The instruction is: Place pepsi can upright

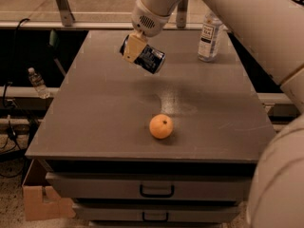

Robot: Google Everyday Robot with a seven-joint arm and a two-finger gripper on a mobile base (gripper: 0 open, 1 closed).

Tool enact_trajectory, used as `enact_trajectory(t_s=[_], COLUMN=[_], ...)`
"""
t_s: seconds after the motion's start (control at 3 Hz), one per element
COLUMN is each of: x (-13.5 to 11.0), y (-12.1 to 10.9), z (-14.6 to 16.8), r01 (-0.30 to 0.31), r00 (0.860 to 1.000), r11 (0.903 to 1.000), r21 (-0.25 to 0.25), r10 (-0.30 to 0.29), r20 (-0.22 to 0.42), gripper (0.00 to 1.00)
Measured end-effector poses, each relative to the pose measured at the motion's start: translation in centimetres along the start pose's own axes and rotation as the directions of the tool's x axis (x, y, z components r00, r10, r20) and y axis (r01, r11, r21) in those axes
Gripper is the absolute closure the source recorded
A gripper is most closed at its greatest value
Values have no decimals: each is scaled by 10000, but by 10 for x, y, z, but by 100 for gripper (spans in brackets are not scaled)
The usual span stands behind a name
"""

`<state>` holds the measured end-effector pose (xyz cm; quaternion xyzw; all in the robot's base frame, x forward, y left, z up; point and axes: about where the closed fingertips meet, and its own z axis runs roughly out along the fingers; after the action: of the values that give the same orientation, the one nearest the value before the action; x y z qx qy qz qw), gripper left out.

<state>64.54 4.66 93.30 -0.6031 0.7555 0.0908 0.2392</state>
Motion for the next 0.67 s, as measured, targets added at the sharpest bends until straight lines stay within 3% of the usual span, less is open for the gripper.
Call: enact_trajectory(t_s=[0.33, 0.67], x=[-4, 3], y=[6, 13], z=[-29, -54], r01=[491, 1126], r00=[9871, 9420], r11=[9970, 9853], r21=[-603, -1282], r10=[-392, -648], r20=[1555, 3294], gripper=[100, 100])
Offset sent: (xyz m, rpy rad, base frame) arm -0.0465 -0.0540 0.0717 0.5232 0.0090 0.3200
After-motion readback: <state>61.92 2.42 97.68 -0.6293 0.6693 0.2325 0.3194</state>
